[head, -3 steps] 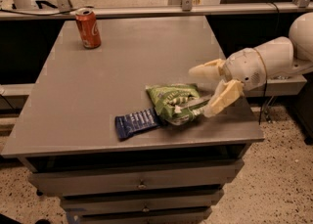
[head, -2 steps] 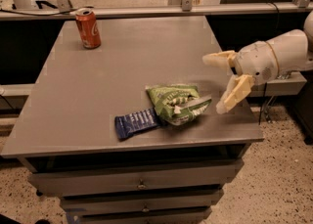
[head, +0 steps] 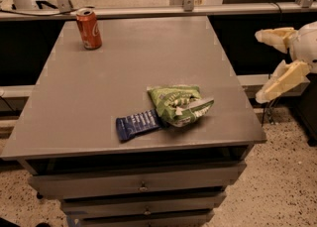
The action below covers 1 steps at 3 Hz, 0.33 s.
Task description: Move green jalapeno chip bag near rxbar blueberry
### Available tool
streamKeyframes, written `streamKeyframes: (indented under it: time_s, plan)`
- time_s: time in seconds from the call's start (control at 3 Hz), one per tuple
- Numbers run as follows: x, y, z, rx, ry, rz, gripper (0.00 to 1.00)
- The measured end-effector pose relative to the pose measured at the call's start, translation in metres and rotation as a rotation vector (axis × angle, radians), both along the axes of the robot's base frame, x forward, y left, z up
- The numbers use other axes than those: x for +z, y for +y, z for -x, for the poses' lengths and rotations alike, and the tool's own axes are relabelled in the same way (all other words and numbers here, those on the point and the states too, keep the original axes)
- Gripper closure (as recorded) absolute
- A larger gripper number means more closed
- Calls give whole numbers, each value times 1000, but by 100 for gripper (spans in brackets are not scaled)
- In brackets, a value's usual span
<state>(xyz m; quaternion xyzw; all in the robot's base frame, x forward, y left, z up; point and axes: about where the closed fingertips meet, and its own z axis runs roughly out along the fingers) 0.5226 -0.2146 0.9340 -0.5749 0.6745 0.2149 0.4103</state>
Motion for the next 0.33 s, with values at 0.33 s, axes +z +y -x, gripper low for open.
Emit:
streamKeyframes:
  time_s: [0.33]
  plan:
    - [3,1,0,-2,-7,4,0]
